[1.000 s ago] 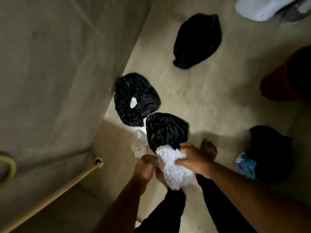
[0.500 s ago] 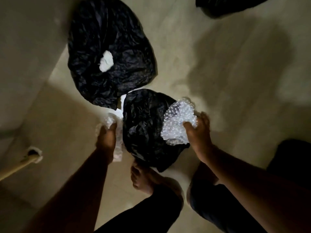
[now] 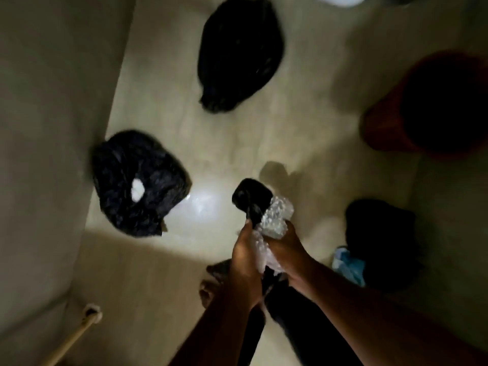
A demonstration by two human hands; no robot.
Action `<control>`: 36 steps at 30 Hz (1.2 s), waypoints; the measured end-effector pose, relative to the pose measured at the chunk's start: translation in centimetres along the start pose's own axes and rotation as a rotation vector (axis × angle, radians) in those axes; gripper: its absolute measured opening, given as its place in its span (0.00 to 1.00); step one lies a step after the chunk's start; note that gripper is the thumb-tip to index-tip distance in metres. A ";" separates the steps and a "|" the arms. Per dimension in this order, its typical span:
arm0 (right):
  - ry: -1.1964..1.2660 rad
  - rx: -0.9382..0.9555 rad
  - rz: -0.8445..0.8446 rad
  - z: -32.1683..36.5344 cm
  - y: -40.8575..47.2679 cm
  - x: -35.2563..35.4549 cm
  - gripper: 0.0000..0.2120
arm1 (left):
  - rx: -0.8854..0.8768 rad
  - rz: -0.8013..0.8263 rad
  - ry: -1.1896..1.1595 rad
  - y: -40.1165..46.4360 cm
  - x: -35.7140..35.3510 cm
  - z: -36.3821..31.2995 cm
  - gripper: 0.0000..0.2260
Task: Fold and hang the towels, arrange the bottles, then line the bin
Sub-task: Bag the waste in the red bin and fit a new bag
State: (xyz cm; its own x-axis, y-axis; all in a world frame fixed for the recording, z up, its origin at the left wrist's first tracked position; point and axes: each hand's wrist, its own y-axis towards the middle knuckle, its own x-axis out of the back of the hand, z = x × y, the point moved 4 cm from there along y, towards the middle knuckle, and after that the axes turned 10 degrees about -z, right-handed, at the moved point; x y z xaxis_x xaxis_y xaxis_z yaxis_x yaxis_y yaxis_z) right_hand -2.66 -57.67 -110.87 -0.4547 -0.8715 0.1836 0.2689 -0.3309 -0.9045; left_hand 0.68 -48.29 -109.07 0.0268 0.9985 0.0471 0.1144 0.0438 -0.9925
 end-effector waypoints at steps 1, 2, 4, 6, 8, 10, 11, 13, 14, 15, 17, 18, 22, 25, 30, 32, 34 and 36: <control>0.055 0.012 0.010 0.9 -0.4 1.8 0.24 | 0.013 0.007 0.031 -1.2 -1.4 -0.7 0.21; 0.126 0.050 0.015 1.7 -0.9 3.8 0.19 | -0.004 0.005 0.087 -2.4 -2.9 -1.5 0.20; 0.172 0.070 -0.073 5.8 -2.8 9.4 0.13 | -0.080 -0.070 0.351 -5.7 -6.9 -4.5 0.23; 0.213 0.112 -0.297 9.2 -4.1 15.9 0.16 | -0.251 -0.121 0.533 -9.7 -11.9 -8.4 0.23; 0.291 0.053 -0.480 11.9 -4.6 21.5 0.22 | -0.354 -0.140 0.571 -12.4 -16.5 -12.2 0.21; 0.376 0.030 -0.601 14.2 -3.9 26.8 0.28 | -0.456 -0.149 0.596 -12.9 -21.0 -15.0 0.17; 0.417 0.060 -0.648 15.4 -3.5 28.9 0.31 | -0.493 -0.120 0.625 -12.3 -23.5 -15.8 0.16; 0.504 0.198 -0.756 18.5 -2.4 32.7 0.36 | -0.547 -0.099 0.720 -9.4 -28.7 -16.6 0.13; 0.544 0.276 -0.802 19.9 -1.8 34.3 0.38 | -0.543 -0.123 0.779 -4.4 -30.3 -15.9 0.12; 0.576 0.335 -0.862 21.1 -0.6 36.0 0.39 | -0.561 -0.152 0.853 0.0 -32.4 -15.4 0.13; 0.605 0.380 -0.938 22.8 1.3 38.7 0.37 | -0.528 -0.184 0.991 -0.3 -36.0 -16.0 0.17; 0.596 0.380 -0.961 23.1 3.2 40.0 0.35 | -0.505 -0.159 1.025 -0.9 -38.3 -16.4 0.17; 0.613 0.358 -0.989 23.5 9.5 42.5 0.31 | -0.246 -0.030 0.815 1.9 -44.6 -15.3 0.35; 0.599 0.315 -1.075 22.6 13.5 43.7 0.27 | -0.175 -0.038 0.759 8.7 -45.9 -13.2 0.38; 0.514 0.312 -1.239 23.1 14.0 43.6 0.26 | -0.208 0.042 0.638 5.0 -46.5 -14.5 0.28; 0.382 0.380 -1.258 24.7 13.3 42.6 0.23 | -0.231 0.051 0.612 2.3 -45.5 -15.0 0.23; 0.287 0.411 -1.173 25.9 12.9 40.8 0.24 | -0.302 0.059 0.645 -1.5 -44.3 -16.4 0.25; 0.224 0.344 -1.002 26.9 13.1 38.5 0.24 | -0.386 0.086 0.640 -5.3 -42.9 -17.7 0.24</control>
State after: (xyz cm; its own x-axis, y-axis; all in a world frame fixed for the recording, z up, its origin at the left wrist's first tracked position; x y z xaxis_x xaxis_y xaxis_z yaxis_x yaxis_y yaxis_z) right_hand 6.21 -105.28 -105.35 -0.7358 -0.0740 0.6731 -0.1032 -0.9701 -0.2195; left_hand 16.51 -91.92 -103.84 0.6100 0.7791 0.1446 0.4225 -0.1655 -0.8911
